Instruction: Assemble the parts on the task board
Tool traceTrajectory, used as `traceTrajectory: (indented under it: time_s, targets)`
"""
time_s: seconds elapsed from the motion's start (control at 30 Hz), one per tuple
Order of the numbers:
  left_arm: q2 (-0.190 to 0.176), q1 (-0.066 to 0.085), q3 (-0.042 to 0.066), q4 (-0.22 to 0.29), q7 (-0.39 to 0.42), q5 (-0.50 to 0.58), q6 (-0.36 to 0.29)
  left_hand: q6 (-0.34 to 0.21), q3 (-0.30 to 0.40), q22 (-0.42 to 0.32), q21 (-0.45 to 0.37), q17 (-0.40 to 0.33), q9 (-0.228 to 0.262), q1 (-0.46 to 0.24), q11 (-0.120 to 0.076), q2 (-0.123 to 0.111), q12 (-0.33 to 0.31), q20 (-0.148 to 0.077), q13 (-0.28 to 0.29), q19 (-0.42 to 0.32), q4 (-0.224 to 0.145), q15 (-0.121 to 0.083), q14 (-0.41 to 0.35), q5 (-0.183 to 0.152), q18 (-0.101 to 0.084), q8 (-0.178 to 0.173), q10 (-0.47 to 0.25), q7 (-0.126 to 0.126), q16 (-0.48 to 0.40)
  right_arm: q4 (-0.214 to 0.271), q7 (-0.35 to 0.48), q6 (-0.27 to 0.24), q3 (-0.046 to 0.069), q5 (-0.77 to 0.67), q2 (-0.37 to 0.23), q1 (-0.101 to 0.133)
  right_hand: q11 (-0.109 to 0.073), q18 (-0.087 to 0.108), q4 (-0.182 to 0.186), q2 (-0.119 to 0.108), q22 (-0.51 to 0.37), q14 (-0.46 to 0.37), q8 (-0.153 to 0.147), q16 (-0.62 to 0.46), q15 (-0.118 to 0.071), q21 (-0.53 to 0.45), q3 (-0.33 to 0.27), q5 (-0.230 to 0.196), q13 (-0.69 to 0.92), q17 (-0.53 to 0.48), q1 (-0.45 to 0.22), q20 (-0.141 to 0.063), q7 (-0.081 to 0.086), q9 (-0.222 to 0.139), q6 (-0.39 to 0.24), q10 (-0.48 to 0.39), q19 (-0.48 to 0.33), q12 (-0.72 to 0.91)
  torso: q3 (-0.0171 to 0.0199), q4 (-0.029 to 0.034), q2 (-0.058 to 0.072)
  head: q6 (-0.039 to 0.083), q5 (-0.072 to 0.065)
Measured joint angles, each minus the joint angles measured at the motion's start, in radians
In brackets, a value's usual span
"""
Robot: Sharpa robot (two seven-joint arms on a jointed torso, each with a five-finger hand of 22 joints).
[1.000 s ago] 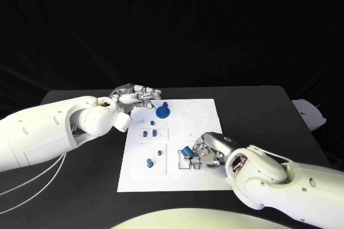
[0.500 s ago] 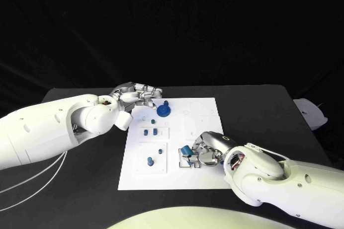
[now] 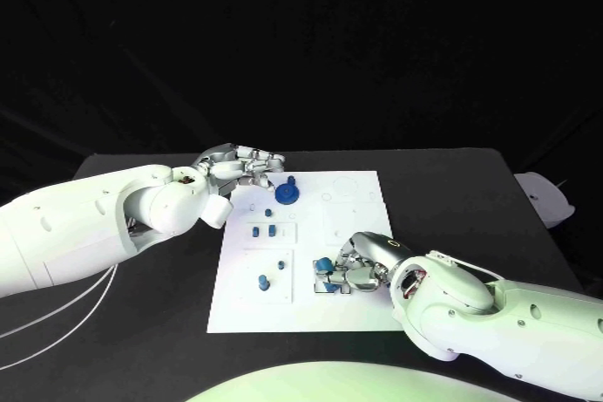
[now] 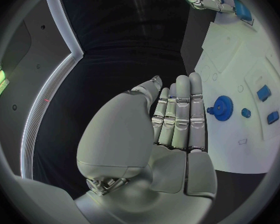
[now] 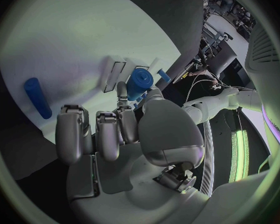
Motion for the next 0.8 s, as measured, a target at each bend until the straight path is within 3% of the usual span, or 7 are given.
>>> traceTrajectory:
  time_s: [0.37,0.53,0.67,0.8]
  targets:
    - [-0.004,0.000,0.000,0.002,-0.001,0.000,0.001,0.000,0.000,0.000,0.000,0.000,0.000,0.000,0.000,0.000,0.000,0.000,0.000,0.000,0.000,0.000,0.000,0.000,0.000,0.000,0.000,0.000,0.000,0.000,-0.001,0.001,0.000,0.002,0.001,0.000,0.000,0.000,0.001,0.005,0.001,0.000,0.000,0.000,0.000,0.000,-0.011,-0.011,0.000,0.000,-0.005,0.000,-0.001,0.005,0.001,0.000,0.000,0.000,0.0001,0.0005,0.001,-0.004,0.002]
    - [-0.005,0.000,0.000,0.002,-0.001,0.000,0.001,0.000,0.000,0.000,0.000,0.000,0.000,0.000,0.000,0.000,0.000,0.000,0.000,0.000,0.000,0.000,0.000,0.000,0.000,0.000,0.000,0.000,0.000,0.000,-0.001,0.001,0.000,0.002,0.001,0.000,0.000,0.000,-0.001,0.009,0.001,0.000,0.004,0.000,0.000,-0.005,-0.037,-0.070,0.000,0.000,-0.038,0.000,-0.004,0.016,0.003,0.000,0.000,-0.004,0.0001,0.0004,0.000,-0.005,0.003]
    - [-0.005,0.000,0.000,0.003,-0.001,0.000,0.001,0.000,0.000,0.000,0.000,0.000,0.000,0.000,0.000,0.000,0.000,0.000,0.000,0.000,0.000,0.000,0.000,0.000,0.000,0.000,0.000,0.000,0.000,0.000,-0.001,-0.001,0.000,0.002,0.002,0.000,0.000,0.000,0.001,-0.002,0.001,0.000,0.004,0.000,0.000,-0.005,-0.068,-0.170,0.000,0.000,-0.089,0.000,0.000,0.026,0.000,0.000,0.000,-0.008,0.0001,0.0005,0.000,-0.003,0.003]
    - [-0.005,0.000,0.000,0.003,-0.001,0.000,0.001,0.000,0.000,0.000,0.000,0.000,0.000,0.000,0.000,0.000,0.000,0.002,0.000,0.002,0.000,0.000,0.000,0.000,0.000,0.000,0.000,0.000,0.000,0.005,-0.001,-0.005,0.000,0.000,0.001,0.000,0.000,0.000,0.003,-0.019,0.001,0.000,0.004,0.000,0.000,-0.008,-0.071,-0.201,0.000,0.000,-0.124,0.000,0.003,0.031,-0.003,0.000,0.000,-0.008,0.0001,0.0003,0.000,-0.003,0.002]
